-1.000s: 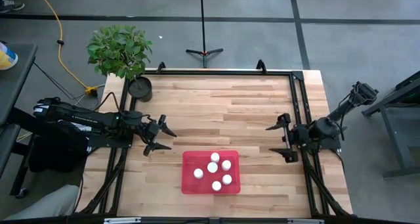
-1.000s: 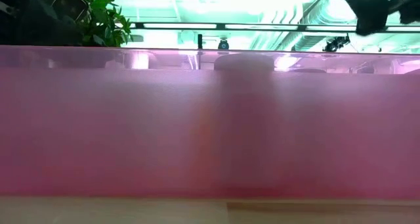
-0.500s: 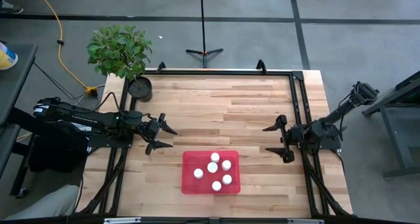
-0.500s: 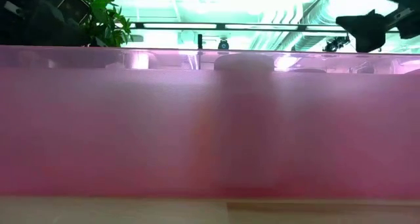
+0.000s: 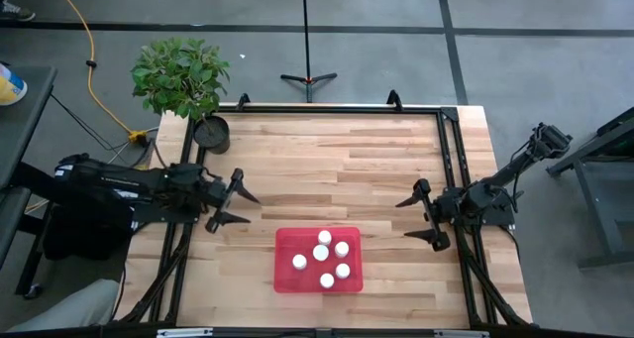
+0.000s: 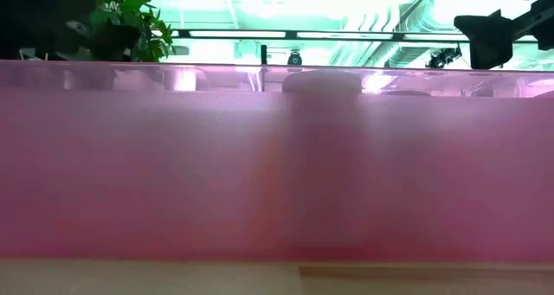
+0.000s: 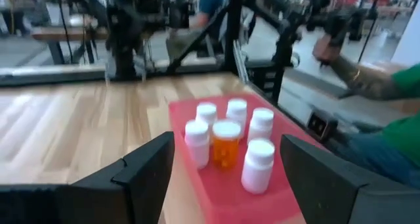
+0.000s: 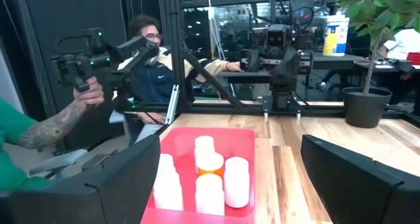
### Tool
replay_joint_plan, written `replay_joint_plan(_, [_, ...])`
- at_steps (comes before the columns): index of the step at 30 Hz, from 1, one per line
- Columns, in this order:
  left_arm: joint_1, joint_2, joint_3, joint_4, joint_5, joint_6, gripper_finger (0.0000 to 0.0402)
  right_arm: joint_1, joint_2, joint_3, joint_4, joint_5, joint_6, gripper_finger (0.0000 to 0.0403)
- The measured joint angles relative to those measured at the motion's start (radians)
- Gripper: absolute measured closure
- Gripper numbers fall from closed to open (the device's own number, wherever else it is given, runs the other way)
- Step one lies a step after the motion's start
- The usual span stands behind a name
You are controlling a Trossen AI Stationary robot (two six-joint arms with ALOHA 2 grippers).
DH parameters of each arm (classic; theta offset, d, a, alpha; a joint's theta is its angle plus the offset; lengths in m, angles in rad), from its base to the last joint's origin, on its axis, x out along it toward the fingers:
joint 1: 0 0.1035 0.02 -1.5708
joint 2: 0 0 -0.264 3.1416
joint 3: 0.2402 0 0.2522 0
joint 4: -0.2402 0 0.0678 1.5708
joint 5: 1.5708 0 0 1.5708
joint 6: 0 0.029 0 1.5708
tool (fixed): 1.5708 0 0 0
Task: Pick and place pill bottles into a basket
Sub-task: Return to Home Position
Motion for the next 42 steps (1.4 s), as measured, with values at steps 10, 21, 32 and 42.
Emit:
replay_joint_plan(10, [0.0,-0.203,0.0,-0.172,0.002,-0.007,0.0092,-0.02,0.0,0.0,0.062,0.086,-0.08,0.0045])
replay_joint_plan(21, [0.0,-0.36,-0.056,-0.262,0.002,-0.014,0.0092,-0.125,-0.028,0.0,0.09,0.11,-0.161,0.0045])
replay_joint_plan(32, [0.0,-0.395,-0.099,-0.234,-0.022,-0.012,0.0092,-0.455,-0.052,-0.001,0.005,-0.233,-0.027,0.0045])
replay_joint_plan(42, [0.0,-0.365,-0.099,-0.233,-0.016,-0.015,0.0092,-0.645,-0.058,0.045,-0.054,-0.784,0.068,0.0045])
